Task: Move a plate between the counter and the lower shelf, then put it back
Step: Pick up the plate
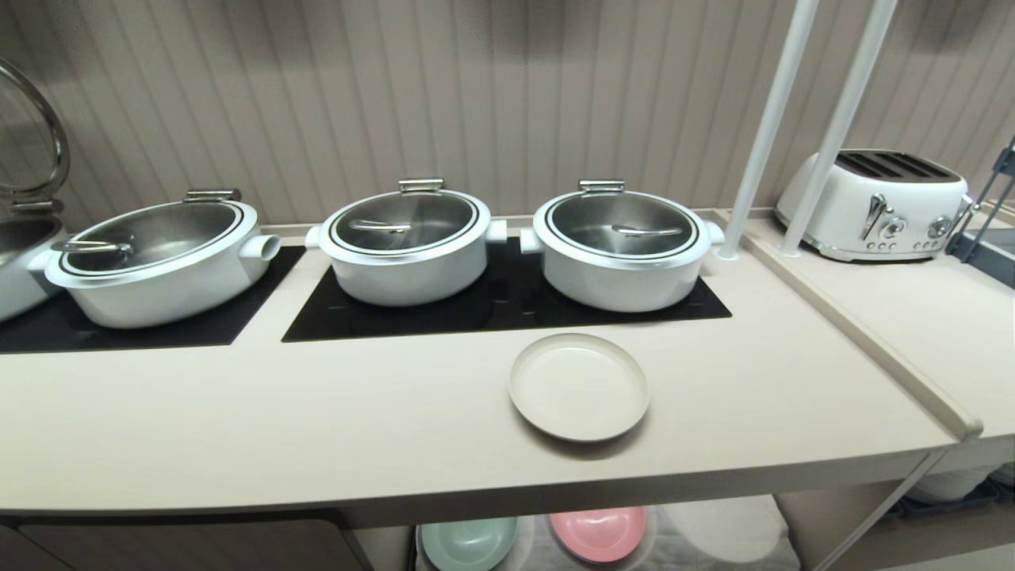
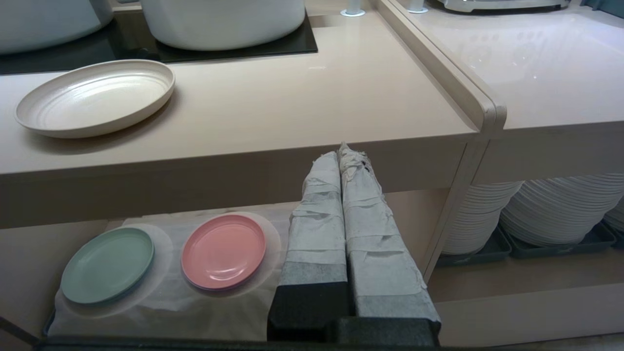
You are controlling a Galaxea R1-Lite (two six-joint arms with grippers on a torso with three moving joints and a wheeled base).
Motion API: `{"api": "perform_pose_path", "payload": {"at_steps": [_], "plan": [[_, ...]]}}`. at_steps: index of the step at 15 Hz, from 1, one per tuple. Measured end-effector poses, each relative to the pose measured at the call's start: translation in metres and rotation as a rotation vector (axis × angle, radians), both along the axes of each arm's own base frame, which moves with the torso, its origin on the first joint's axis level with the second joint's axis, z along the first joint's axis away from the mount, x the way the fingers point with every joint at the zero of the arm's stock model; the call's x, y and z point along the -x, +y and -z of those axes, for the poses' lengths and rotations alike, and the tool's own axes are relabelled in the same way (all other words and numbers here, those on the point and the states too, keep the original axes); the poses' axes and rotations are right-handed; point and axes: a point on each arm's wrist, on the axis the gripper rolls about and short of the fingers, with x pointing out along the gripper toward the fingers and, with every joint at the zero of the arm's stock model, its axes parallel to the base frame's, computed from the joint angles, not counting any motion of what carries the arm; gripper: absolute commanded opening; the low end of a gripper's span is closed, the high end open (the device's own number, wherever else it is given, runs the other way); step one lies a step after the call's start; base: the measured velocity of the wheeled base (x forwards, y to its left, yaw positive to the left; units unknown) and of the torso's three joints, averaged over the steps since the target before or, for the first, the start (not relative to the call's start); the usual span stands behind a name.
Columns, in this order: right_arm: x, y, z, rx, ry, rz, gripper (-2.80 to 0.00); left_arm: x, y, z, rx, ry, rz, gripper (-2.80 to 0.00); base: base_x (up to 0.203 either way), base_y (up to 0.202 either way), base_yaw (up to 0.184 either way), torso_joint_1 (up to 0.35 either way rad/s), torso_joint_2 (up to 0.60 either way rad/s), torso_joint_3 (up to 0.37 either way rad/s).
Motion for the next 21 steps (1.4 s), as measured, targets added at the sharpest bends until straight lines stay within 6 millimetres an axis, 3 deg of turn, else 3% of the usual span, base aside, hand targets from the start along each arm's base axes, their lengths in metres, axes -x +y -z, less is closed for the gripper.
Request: {"api": "perform_pose_path", "payload": {"at_steps": [21], "plan": [[0.0000,0.0000,0.0000,0.000,0.000,0.000,-2.80,0.0000,0.0000,0.0000,0.001,0.000,0.000,-2.80,0.000,0.000,0.000,0.000,0.00,0.000]]}}
